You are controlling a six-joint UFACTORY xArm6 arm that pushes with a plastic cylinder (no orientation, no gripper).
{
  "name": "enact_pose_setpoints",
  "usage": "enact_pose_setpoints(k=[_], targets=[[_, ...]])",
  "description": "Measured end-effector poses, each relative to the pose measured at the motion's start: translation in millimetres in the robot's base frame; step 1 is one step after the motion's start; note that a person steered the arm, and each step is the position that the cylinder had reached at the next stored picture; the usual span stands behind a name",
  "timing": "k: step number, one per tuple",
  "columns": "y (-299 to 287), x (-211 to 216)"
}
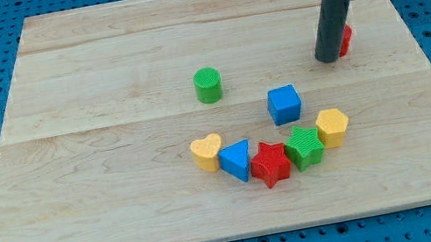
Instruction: Place the green star in between the yellow hexagon and blue cube
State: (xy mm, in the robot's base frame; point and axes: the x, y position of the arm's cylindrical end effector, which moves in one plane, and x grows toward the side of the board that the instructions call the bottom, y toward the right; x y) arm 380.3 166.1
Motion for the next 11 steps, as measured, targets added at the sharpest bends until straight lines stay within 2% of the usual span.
enact_pose_setpoints(k=[1, 2, 3, 4, 5, 6, 7, 8, 9, 10, 11], targets=[[6.6, -26.7], [8.1, -25.4], [-18.0, -9.6], [-29.6, 36.4], [-6.1, 68.8], [0.9, 137.5], [-0.8, 188.1], [-75.0, 194.6], [-99.8, 145.3], [-70.0, 128.9], [-69.2, 167.8]])
